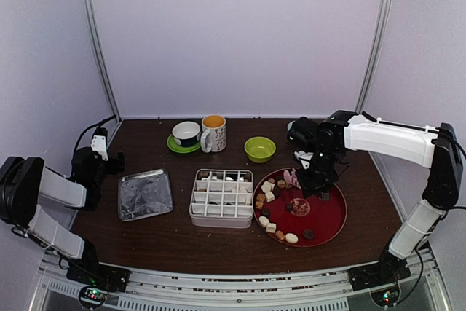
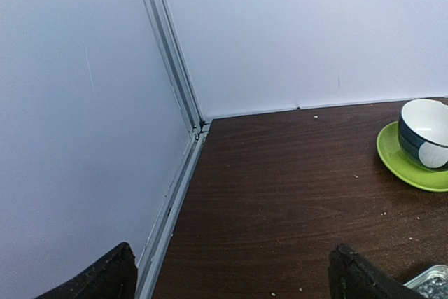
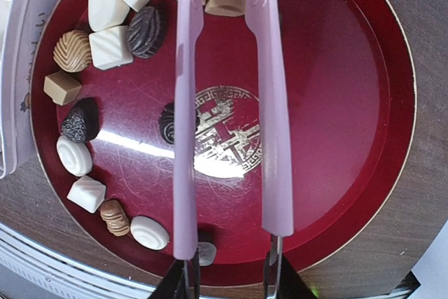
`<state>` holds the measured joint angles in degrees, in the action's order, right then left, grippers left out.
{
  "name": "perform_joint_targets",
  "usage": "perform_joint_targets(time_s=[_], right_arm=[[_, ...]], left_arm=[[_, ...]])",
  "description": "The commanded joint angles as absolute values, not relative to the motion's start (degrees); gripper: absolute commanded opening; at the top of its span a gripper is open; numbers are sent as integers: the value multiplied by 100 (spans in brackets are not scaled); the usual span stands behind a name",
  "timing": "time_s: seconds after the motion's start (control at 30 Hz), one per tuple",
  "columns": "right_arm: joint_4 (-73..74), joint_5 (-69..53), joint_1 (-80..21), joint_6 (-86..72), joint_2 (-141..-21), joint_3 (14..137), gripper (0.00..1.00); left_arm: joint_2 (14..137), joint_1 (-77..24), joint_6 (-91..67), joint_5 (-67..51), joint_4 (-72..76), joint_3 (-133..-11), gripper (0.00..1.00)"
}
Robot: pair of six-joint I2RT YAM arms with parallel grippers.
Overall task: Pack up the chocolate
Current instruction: Pick up the fake chocolate from the plate.
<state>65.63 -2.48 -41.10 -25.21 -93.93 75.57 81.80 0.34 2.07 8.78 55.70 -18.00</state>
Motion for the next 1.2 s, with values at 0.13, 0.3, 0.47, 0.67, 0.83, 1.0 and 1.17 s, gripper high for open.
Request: perform_joint_targets(time_s=[0.13,0.3,0.47,0.67,0.83,1.0,1.17], right_arm=[[6363,-450,-4079,-2516,-9449,7391,29],[6538,-332,-4078,-2532,-9515,7340,25],[6490,-339,-4074,-2548,-9495,7233,29],[6482,-400,-4069,-2547,-9693,7479,29],[6524,-368,-4061,-2543,-9866,7585,28],[6551,-374,-4061,-2540,-9781,7643,24],[6628,-470,-4061,-2570,-9377,7684,24]], left_arm=[[8165,79,261,830,5901,-1846,98],[8163,79,257,832,5898,-1846,98],[8164,79,260,831,5899,-1851,98],[8165,79,264,831,5903,-1846,98],[8165,79,257,833,5906,-1846,98],[8164,79,264,834,5902,-1846,98],[8165,79,262,834,5904,-1848,98]])
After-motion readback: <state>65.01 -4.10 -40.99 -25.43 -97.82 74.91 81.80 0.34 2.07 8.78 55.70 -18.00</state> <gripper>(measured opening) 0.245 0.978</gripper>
